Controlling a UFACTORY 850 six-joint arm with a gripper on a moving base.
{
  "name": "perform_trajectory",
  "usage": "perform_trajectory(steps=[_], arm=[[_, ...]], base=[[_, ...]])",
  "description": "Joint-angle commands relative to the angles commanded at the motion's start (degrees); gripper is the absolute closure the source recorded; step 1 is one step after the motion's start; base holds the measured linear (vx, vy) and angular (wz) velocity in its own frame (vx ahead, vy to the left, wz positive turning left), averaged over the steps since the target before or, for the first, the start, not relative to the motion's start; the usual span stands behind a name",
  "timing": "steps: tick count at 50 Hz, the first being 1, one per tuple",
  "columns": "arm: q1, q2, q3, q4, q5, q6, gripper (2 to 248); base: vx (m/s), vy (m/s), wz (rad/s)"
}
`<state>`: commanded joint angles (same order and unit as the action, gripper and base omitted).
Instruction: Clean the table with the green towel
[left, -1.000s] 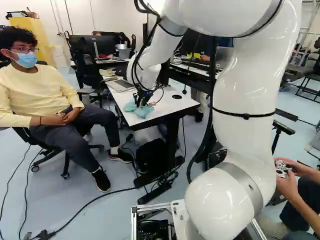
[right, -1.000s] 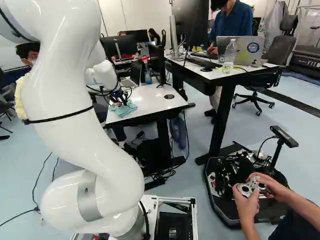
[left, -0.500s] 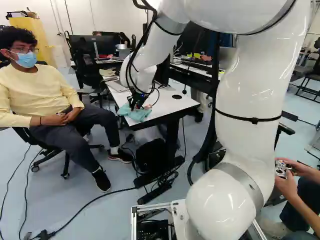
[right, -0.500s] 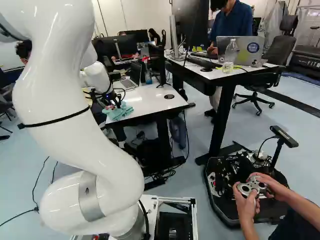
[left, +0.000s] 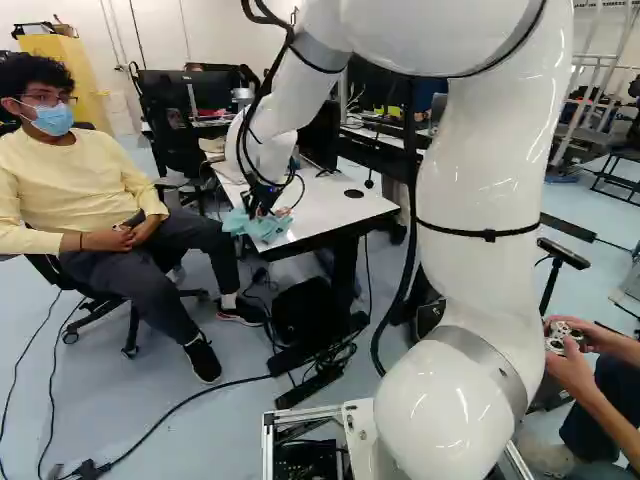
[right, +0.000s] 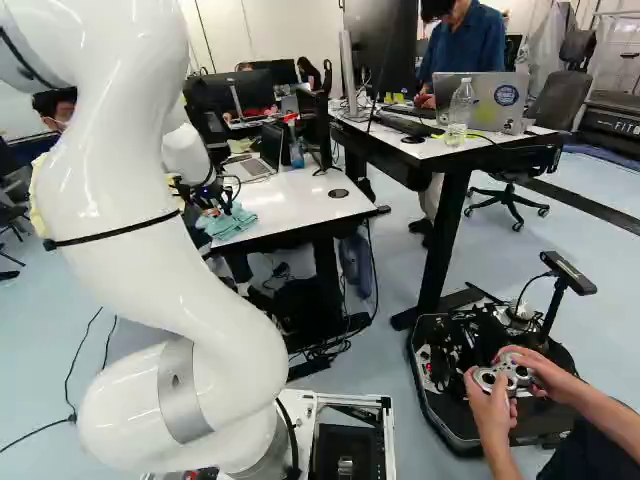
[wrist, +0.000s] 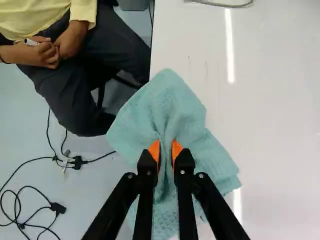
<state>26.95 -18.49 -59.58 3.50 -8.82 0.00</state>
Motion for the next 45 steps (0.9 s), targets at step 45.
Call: perform_trajectory(steps=[45], arm=[[-5.25, -7.23, -9.19, 0.00, 0.00, 0.00, 199]], base=[[0.000, 0.000, 0.000]])
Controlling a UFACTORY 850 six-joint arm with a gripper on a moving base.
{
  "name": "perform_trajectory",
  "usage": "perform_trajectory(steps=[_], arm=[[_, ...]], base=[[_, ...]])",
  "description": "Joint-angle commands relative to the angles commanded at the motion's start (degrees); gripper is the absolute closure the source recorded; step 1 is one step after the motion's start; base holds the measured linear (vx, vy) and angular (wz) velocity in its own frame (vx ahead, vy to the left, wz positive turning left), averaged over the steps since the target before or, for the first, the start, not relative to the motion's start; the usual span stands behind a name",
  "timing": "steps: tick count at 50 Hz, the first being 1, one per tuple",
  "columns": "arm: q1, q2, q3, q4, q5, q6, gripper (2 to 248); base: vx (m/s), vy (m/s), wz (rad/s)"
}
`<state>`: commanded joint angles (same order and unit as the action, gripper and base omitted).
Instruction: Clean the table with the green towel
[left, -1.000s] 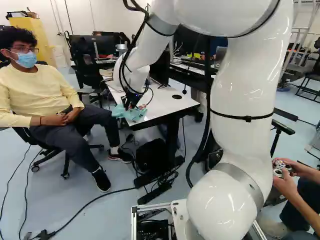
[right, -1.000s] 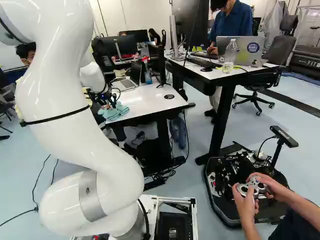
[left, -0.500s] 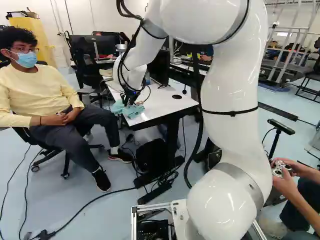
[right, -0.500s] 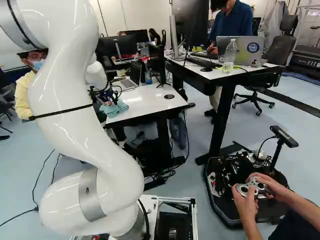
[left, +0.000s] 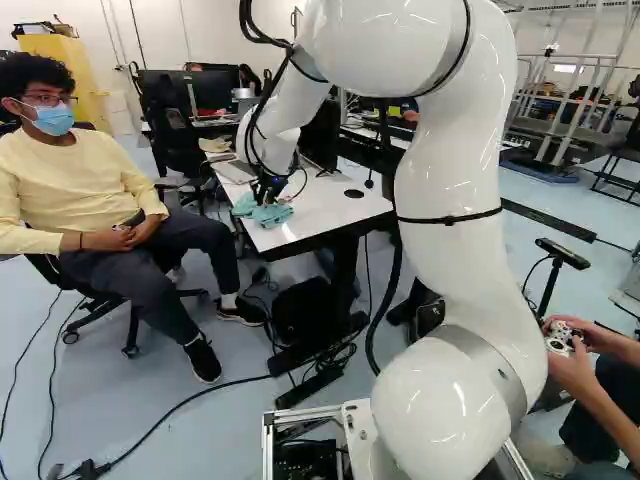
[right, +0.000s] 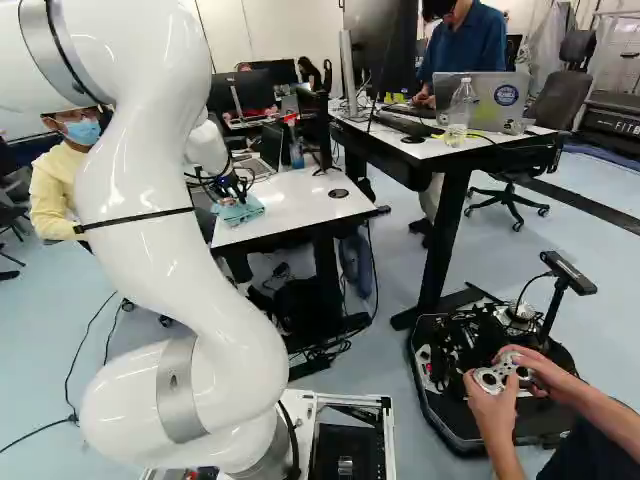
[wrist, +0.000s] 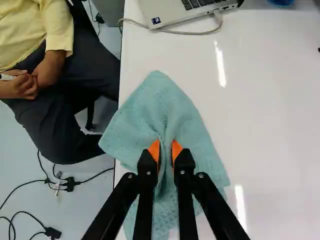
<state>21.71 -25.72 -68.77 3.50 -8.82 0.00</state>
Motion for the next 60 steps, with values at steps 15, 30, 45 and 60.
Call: perform_trajectory(steps=[15, 30, 45, 60], arm=[[-2.33, 1.31, 1.71, 0.00, 0.00, 0.00, 199], [-3.60, 4.57, 5.89, 0.00, 0.00, 0.00, 199], [-2.48, 7.76, 9.88, 0.00, 0.00, 0.00, 199], [0.30, 9.05, 11.45, 0.00, 0.00, 0.00, 199]], base=[[0.000, 0.000, 0.000], [0.000, 0.000, 0.000], [0.000, 0.000, 0.000], [0.000, 0.000, 0.000]])
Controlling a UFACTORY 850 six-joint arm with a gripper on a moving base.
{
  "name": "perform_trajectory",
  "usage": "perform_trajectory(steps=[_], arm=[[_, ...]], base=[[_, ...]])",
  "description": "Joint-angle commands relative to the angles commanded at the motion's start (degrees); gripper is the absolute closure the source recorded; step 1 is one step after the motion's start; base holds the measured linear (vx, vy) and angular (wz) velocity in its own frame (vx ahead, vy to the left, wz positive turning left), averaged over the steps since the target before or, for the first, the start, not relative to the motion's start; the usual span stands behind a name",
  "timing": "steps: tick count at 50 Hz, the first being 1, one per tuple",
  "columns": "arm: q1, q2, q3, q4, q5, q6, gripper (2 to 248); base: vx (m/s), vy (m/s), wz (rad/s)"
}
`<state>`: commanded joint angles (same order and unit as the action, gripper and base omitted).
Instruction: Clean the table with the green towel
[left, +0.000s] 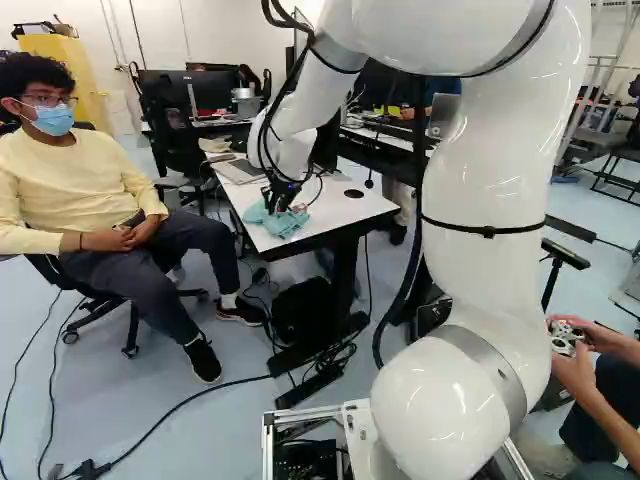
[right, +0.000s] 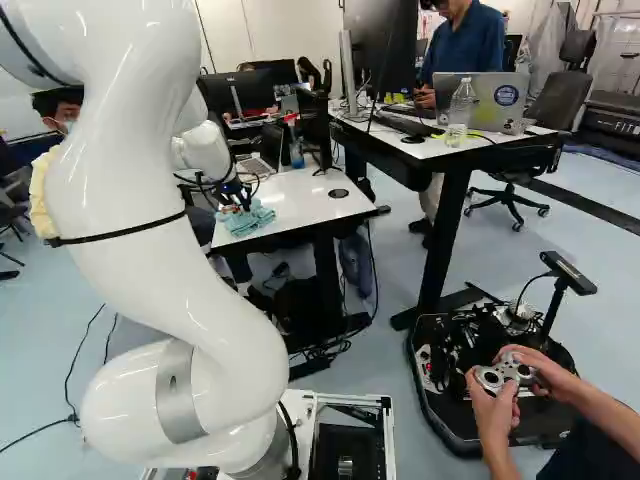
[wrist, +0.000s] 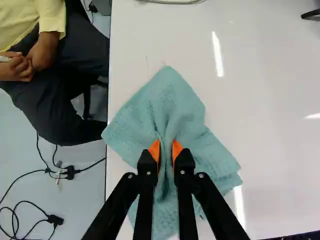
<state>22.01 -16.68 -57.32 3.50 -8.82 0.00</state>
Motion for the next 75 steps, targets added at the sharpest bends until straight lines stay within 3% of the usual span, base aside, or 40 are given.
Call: perform_trajectory(steps=[22, 41, 75], arm=[[3.71, -1.28, -1.57, 0.00, 0.00, 0.00, 199], [3.80, -2.29, -2.92, 0.00, 0.00, 0.00, 199], [3.67, 2.36, -2.25, 0.00, -0.51, 0.00, 199]], base=[[0.000, 0.000, 0.000], [0.000, 0.000, 0.000], [0.000, 0.000, 0.000]])
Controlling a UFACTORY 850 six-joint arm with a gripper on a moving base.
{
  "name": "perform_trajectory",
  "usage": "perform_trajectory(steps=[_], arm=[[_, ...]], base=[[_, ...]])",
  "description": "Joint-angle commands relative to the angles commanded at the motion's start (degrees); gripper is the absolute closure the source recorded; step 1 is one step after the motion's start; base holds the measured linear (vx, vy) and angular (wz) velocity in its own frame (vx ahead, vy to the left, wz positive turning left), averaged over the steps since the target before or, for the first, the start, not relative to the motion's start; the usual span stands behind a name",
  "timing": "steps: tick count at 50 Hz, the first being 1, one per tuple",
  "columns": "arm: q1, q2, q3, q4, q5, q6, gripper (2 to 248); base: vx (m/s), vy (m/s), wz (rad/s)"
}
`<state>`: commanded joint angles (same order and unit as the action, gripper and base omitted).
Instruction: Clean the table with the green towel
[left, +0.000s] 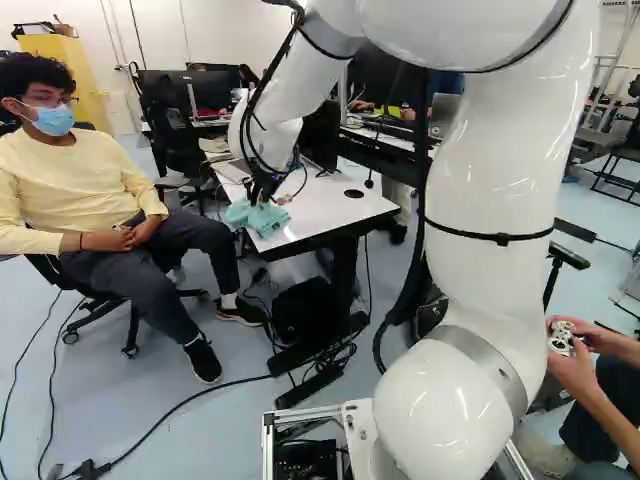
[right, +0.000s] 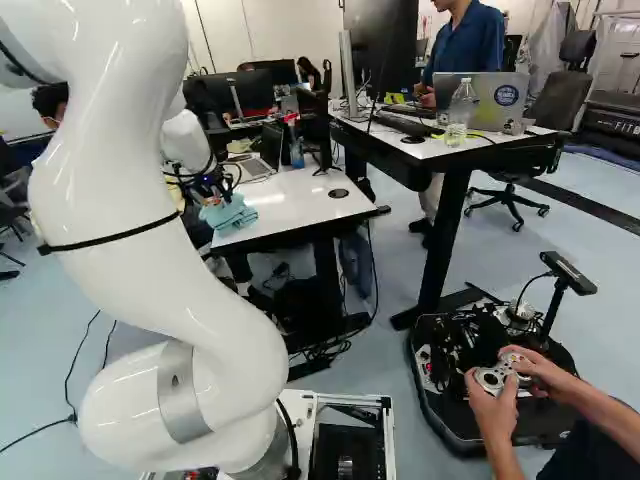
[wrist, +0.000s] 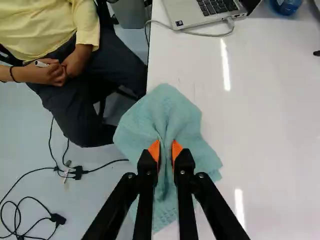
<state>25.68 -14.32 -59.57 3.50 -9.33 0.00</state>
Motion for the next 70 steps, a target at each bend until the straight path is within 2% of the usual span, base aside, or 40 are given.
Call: perform_trajectory(steps=[41, 70], arm=[[-2.29, 4.77, -0.62, 0.00, -0.48, 0.00, 199], [-2.72, 7.84, -1.38, 0.00, -4.64, 0.00, 199]], base=[[0.000, 0.000, 0.000], [0.000, 0.000, 0.000]])
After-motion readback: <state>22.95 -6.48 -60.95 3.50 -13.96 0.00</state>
